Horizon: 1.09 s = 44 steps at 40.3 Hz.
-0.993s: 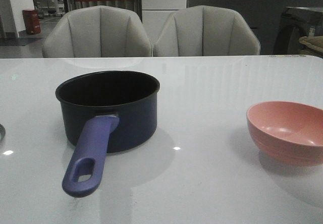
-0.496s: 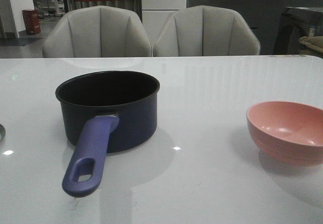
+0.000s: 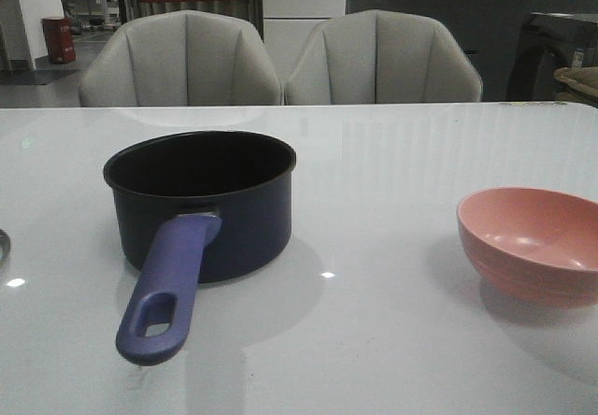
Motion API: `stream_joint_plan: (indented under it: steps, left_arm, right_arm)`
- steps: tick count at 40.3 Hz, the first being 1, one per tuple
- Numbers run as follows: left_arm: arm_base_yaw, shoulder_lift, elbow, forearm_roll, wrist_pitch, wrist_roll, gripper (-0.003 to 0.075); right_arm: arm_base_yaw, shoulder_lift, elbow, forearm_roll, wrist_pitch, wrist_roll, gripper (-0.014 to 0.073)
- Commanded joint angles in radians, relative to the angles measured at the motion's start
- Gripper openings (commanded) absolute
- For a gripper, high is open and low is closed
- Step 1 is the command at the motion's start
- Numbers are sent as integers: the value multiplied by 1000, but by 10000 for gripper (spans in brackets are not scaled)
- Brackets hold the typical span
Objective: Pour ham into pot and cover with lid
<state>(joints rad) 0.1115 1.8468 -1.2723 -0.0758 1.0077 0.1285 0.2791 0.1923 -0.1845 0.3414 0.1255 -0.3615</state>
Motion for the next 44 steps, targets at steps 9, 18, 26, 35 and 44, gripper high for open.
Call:
stream_joint_plan:
  steps: [9,18,26,35,44]
  left_arm:
    - [-6,3,-25,8,-12,-1,663]
    - [-6,25,-24,8,4,-1,661]
    - [-6,25,-24,8,4,-1,563]
    - [-6,25,-24,8,4,-1,267]
    - [-6,25,-24,8,13,-1,116]
  right_arm:
    - [2,9,-25,3,-83,-5,190]
    - [2,9,-25,3,-83,-5,190]
    - [2,9,-25,3,-83,-5,190]
    - [2,9,-25,3,-83,-5,190]
    - [2,9,-25,3,-83,-5,190]
